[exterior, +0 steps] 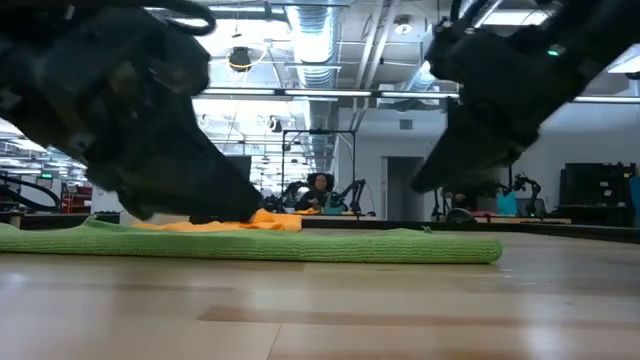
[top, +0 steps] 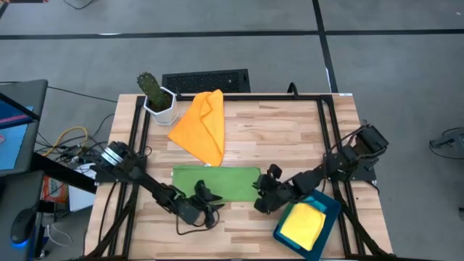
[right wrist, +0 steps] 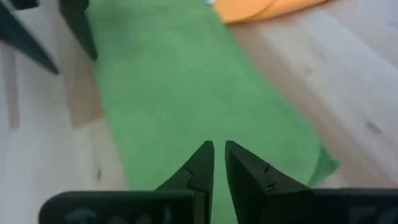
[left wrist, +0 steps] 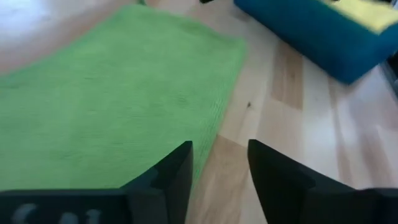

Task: Fold microfiber towels
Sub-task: Fold the green microfiber towel

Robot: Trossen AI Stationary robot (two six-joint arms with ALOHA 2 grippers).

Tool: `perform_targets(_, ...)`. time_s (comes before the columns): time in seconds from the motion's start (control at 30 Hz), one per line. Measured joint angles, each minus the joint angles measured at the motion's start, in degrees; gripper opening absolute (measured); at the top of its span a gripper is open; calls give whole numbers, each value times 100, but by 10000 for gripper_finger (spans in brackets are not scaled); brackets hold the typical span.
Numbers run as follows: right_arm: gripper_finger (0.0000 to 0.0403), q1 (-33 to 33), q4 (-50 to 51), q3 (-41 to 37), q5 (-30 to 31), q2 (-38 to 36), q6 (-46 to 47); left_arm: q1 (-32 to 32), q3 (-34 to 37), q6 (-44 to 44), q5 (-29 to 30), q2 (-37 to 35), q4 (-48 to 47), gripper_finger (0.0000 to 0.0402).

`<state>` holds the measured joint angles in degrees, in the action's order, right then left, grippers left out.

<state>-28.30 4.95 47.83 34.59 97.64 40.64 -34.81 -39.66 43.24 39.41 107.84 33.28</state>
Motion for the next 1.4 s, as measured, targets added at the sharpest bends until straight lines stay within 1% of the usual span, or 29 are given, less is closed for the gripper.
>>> perform_targets(0.17,66,-323,8,-1,-112,421,178,120,-415,13,-34,377,-291,104)
perform_targets(0.33,66,-441,-74,-2,-368,772,350,160,-422,64,12,386,-433,80)
perform_targets(0.53,66,-433,-87,32,-390,813,368,237,-418,108,48,386,-540,61)
perform_targets(0.67,66,-435,17,68,-496,559,152,301,-418,193,84,386,-733,48)
perform_targets(0.8,66,-527,569,160,-469,82,146,364,-420,331,99,383,-1053,35)
perform_targets(0.9,66,-643,849,155,-300,-250,144,413,-424,353,115,375,-1151,26)
perform_targets(1.0,66,-712,875,160,-35,-466,135,444,-424,329,128,375,-1148,18)
perform_targets(1.13,66,-689,966,160,137,-515,136,467,-423,326,61,375,-1148,8)
perform_targets(1.2,66,-634,997,160,93,-497,140,468,-420,285,-10,339,-1160,3)
perform_targets(1.3,66,-538,977,163,-245,-478,144,470,-411,142,-372,98,-1209,2)
perform_targets(1.4,66,-484,975,227,-475,-569,146,454,-411,-94,-317,-376,-1177,1)
